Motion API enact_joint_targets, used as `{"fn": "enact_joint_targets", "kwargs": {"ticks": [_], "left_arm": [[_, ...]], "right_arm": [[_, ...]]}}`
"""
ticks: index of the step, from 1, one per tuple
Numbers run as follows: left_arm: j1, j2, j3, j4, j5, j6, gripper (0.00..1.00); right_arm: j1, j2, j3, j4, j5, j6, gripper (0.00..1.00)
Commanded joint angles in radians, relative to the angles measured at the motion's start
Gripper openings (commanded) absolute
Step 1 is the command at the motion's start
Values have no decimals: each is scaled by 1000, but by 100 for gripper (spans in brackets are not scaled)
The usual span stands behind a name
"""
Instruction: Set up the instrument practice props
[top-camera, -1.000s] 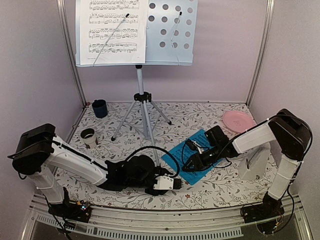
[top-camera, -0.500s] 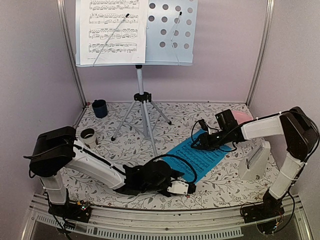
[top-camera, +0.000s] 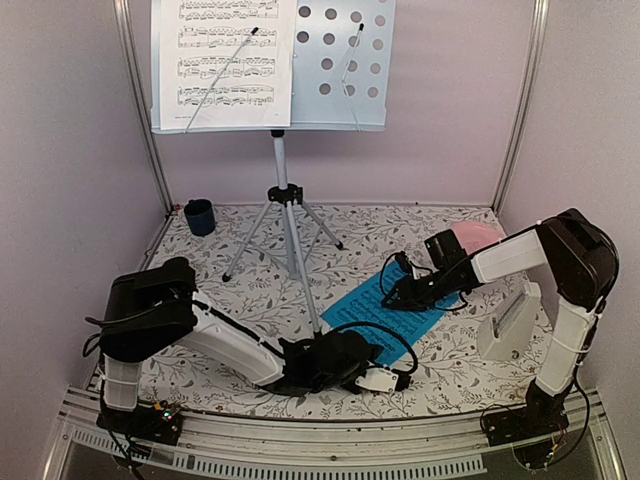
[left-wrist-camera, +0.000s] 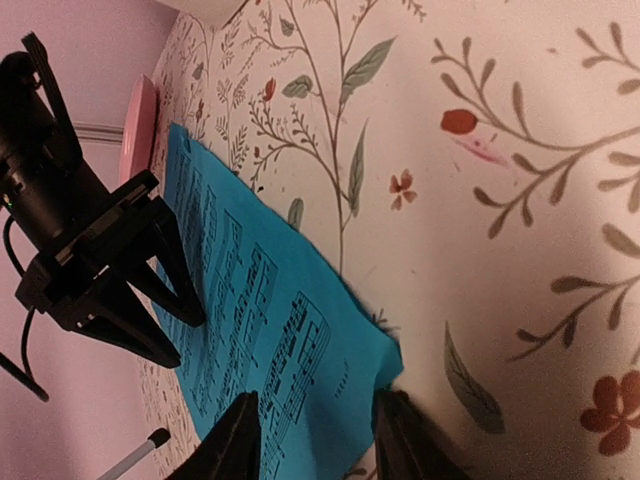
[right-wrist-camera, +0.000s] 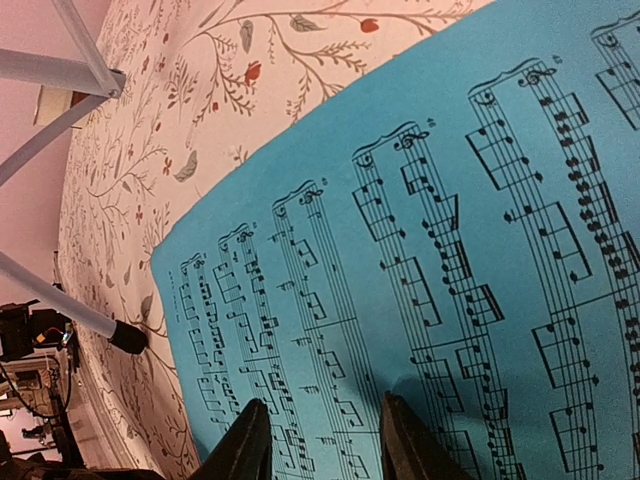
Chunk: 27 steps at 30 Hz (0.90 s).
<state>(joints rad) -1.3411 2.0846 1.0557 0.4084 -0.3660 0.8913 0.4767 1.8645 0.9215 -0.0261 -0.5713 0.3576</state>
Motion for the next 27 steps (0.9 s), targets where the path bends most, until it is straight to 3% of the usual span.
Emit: {"fn": "enact_joint_targets", "kwargs": {"ticks": [1,11,15,19,23,27], "left_arm": [[-15,82,32,-9,-55,54,40],[17,100,52,154,-119,35,30],[15,61,3,183,-52,36,11],[9,-15,-80,222,15,34,0],[18,-106,-117,236,34,-8,0],[39,-294,-180,229,167,-41,0]], "right_arm": [[-1,53,-45,2,-9,5,37],[2,51,-72,31,-43,20,35],[0,8,-66,29,-66,13,37],[-22,-119,-34,15,-82,-2,47],[-73,-293,-10,13,-113,-18,60],[-88,-478,10,-1,-68,-67,81]]}}
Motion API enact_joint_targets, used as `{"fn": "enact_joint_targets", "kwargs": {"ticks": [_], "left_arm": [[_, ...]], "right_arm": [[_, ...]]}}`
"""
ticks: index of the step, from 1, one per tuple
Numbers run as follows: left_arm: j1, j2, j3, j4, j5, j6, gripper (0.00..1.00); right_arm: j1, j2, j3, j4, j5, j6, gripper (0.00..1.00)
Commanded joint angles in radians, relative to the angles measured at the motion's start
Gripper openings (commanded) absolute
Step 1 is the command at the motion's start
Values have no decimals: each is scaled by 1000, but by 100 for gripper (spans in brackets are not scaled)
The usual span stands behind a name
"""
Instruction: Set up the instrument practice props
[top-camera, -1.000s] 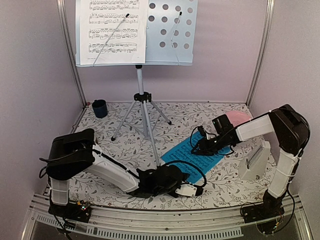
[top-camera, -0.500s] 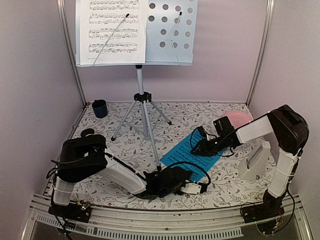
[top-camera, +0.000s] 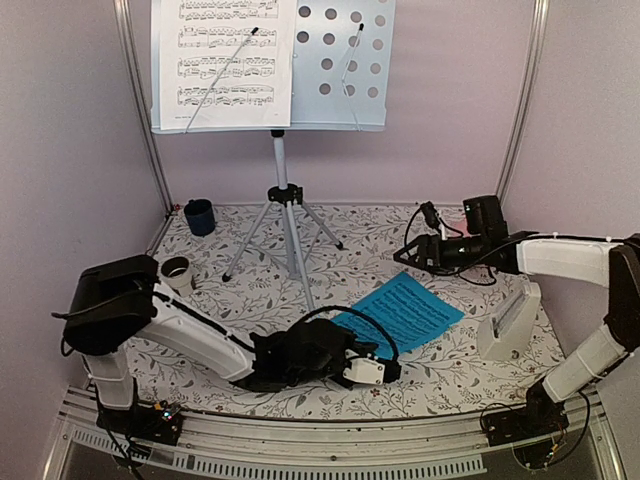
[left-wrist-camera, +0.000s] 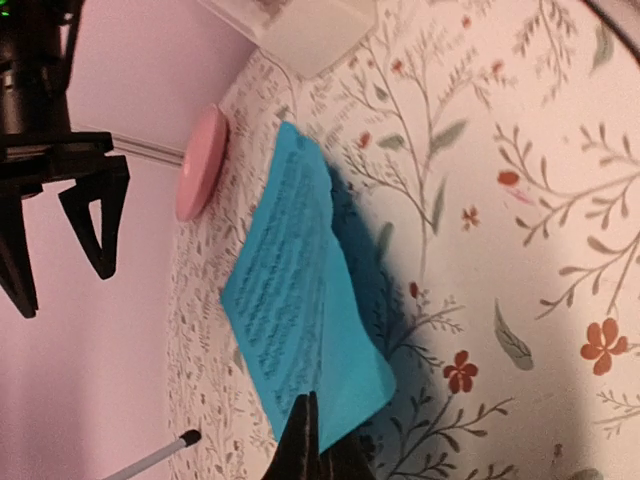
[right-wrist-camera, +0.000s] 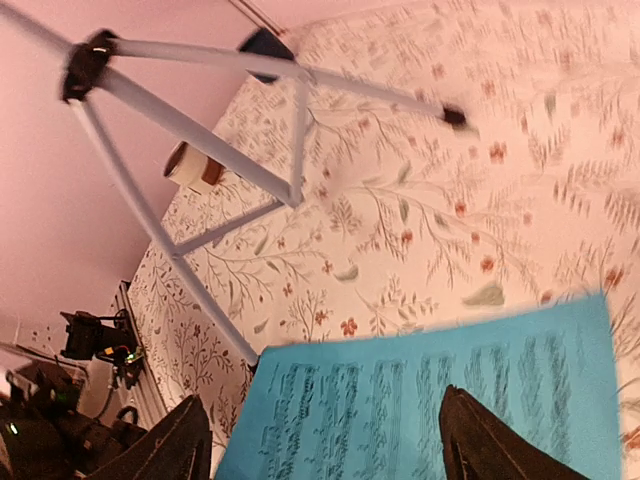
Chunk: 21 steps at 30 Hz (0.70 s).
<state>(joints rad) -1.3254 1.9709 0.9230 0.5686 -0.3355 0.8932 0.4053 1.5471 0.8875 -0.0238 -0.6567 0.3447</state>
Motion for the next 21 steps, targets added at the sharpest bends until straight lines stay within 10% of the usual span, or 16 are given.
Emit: {"fn": "enact_joint_targets", "kwargs": {"ticks": [1,16,21], "left_arm": [[27,-225,-80,79,180,-22,0],[-33,-821,-205,-204,151,409,0],[-29,-921,-176,-310,165,377,0]], "right_arm": [[-17,-196,52,-13,31,-81,86],[0,-291,87,69,-423,-148,95],[131,-370,93,31,-335,-199,93]]}}
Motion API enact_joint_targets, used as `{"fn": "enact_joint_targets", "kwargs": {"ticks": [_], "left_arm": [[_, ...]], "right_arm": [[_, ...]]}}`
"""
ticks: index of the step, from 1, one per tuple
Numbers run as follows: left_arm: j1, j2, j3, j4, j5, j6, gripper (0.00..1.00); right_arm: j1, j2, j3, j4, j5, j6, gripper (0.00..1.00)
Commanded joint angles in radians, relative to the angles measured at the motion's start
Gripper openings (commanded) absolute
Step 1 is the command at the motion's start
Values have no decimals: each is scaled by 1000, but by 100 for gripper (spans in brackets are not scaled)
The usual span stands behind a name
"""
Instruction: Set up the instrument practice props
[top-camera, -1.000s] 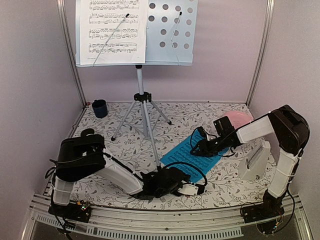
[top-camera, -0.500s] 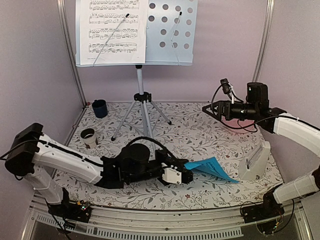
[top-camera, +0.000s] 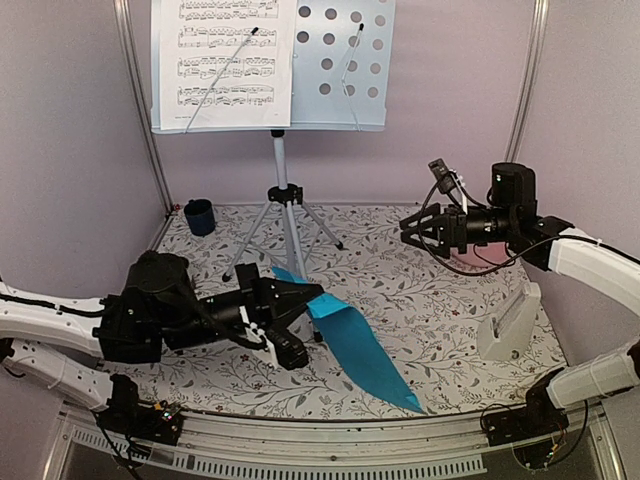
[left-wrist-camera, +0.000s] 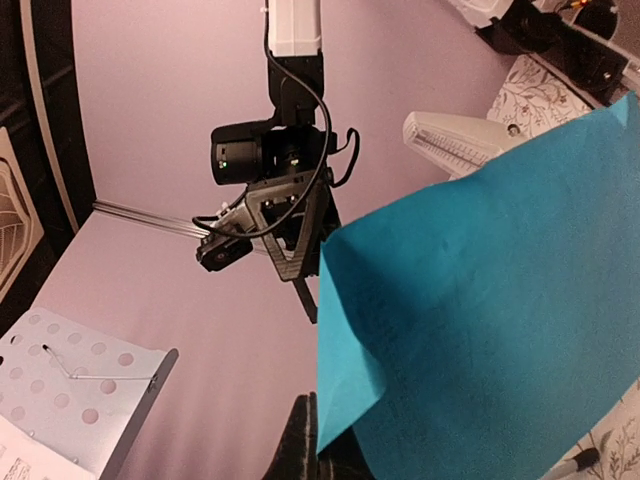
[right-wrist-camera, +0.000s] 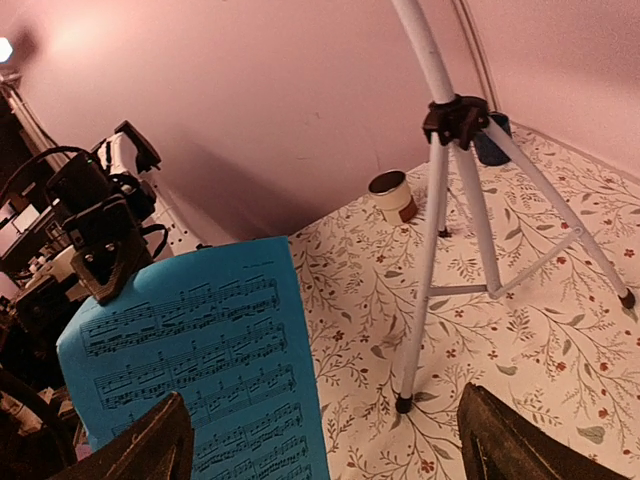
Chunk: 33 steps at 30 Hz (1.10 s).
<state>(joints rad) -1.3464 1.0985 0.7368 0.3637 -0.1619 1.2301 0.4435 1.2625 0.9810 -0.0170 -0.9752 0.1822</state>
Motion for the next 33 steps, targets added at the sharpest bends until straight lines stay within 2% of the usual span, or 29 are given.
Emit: {"fn": "enact_joint_targets", "kwargs": {"ticks": [1,3,5,7,10,13,16,20,25,29,32,33], "left_arm": [[-7,-63,4,-95,2,38,0],[-4,-90,15,-95,80,-23,0],[16,-81,66,-180,162,-110,0],[17,-39,116,-218,114,-177,0],[25,6,143,-251,42,-248,0],[44,54,163,-251,-15,-289,0],[64,105,194,-246,-68,-304,0],[86,159,245,-223,-140,-313,0],[95,170,287,-189,-146,-308,0],[97,153,300,-179,-132,-307,0],[98,143,308,-182,-125,-311,0],[97,140,311,-186,-126,-311,0]], "right_arm": [[114,-93,-1,22,-15,-54,93],[138,-97,-1,42,-72,-57,93],[168,-99,34,21,-77,-37,93],[238,-100,118,-125,119,-98,93],[322,-98,203,-279,303,-172,91],[373,-150,168,-260,341,-188,91],[404,-193,138,-231,367,-126,93],[446,-169,158,-294,433,-126,98],[491,-127,130,-280,582,-128,99],[495,-133,91,-241,690,-137,90],[496,-141,68,-233,761,-165,77],[497,-142,67,-241,794,-171,70]]}}
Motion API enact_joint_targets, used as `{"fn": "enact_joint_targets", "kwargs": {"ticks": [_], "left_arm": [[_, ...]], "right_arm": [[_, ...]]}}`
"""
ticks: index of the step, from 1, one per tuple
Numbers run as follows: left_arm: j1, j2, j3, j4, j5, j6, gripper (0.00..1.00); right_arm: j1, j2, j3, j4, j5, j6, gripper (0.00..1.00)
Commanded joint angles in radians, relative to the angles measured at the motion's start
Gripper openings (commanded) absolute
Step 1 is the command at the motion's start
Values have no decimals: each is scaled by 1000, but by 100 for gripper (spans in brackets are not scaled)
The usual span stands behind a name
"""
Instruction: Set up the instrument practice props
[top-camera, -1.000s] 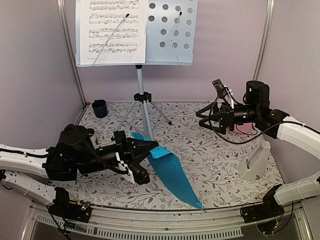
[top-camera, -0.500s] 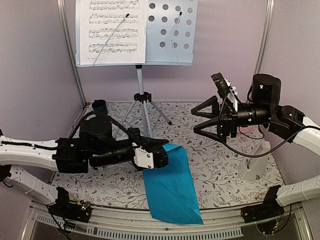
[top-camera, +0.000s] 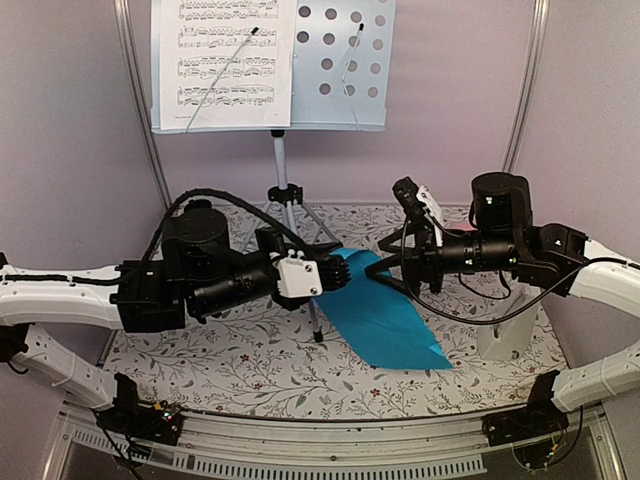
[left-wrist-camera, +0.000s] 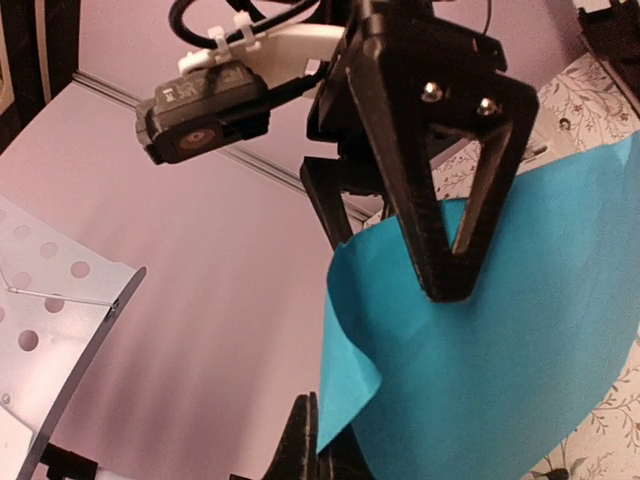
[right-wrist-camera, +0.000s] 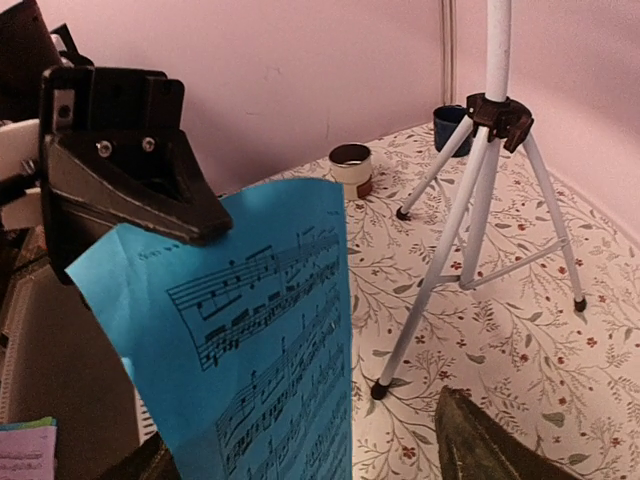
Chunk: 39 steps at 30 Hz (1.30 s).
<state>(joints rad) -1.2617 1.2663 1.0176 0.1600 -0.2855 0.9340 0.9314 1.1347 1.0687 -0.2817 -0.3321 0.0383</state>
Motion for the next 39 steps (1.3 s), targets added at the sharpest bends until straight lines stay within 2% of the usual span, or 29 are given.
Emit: {"fn": "enact_joint_targets", "kwargs": {"ticks": [1,5,10,14,17,20,26,32,35,37,39], "left_arm": [[12,-28,32,15,-5,-15,0],[13,-24,38,11,-22,-19,0],[10,-25,50,6,-7,-46,0],[-11,-57,13,24,83,-53,0],[-41,-83,-37,65,119,-35,2],[-74,-92,-84,117,108,10,12],[-94,-75,-125,122,64,58,23],[-95,-113,-169,141,58,31,32],[-84,-148,-206,250,14,-105,42],[-64,-157,-225,343,-49,-299,48],[-40,-150,-223,379,-102,-602,53]], "right_arm": [[9,-16,-19,15,184,-35,64],[16,-26,-11,-30,333,-113,38],[19,-36,-33,-18,376,-169,21],[20,-77,-87,97,399,-234,0],[20,-137,-149,234,430,-281,0],[21,-194,-203,334,424,-349,0],[22,-250,-259,409,393,-526,0],[26,-318,-339,506,408,-657,0],[26,-304,-327,534,472,-636,0],[27,-274,-307,545,517,-565,0],[30,-233,-283,524,577,-448,0]]}}
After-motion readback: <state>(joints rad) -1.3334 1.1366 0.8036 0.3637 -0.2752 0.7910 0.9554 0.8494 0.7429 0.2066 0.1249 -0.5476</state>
